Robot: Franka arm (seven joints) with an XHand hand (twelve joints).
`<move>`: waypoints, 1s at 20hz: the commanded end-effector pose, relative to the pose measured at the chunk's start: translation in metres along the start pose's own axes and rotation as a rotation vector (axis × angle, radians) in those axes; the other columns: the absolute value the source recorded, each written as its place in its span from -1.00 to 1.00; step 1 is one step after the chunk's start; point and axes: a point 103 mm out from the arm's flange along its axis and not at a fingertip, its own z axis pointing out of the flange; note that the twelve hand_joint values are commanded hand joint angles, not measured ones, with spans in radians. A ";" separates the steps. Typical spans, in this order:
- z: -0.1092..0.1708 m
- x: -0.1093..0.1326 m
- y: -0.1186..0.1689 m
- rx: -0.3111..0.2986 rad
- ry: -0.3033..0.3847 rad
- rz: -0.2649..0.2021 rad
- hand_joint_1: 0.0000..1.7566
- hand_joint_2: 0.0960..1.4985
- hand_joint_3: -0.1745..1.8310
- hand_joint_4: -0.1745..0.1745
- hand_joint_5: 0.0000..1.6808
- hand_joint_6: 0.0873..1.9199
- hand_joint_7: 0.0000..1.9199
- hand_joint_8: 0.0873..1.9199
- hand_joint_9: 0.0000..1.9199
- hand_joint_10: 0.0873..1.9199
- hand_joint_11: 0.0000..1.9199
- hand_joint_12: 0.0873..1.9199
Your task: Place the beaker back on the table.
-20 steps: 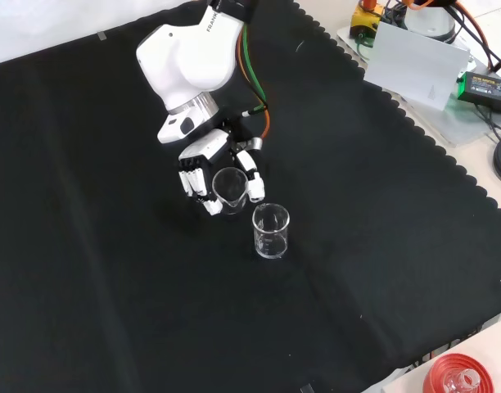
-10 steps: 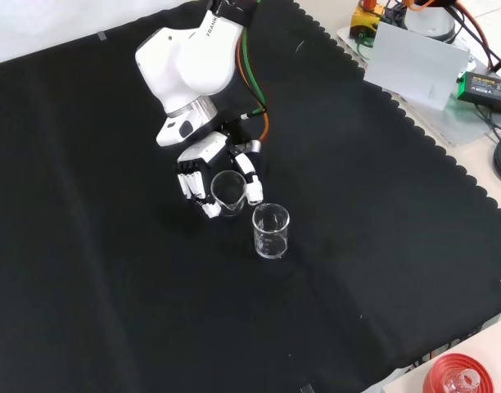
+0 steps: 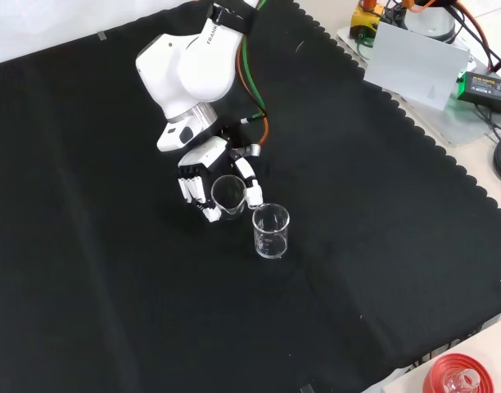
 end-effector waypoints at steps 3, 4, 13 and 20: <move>0.002 -0.004 -0.003 0.005 -0.004 0.005 0.49 -0.39 -0.04 0.49 0.62 -0.45 0.70 -1.00 0.64 -1.00 0.23 -0.17; 0.002 -0.004 -0.004 0.006 -0.004 0.006 0.49 -0.39 -0.04 0.49 0.62 -0.45 0.70 -1.00 0.64 -1.00 0.23 -0.17; 0.000 -0.007 -0.009 0.000 0.012 -0.002 0.41 -0.19 -0.28 -0.35 0.69 -0.71 0.64 -1.00 0.60 -1.00 0.14 -0.10; -0.010 -0.014 -0.016 0.019 0.008 0.000 0.21 -0.36 -0.23 -0.10 0.06 -0.18 0.34 -1.00 0.37 -1.00 -0.41 0.27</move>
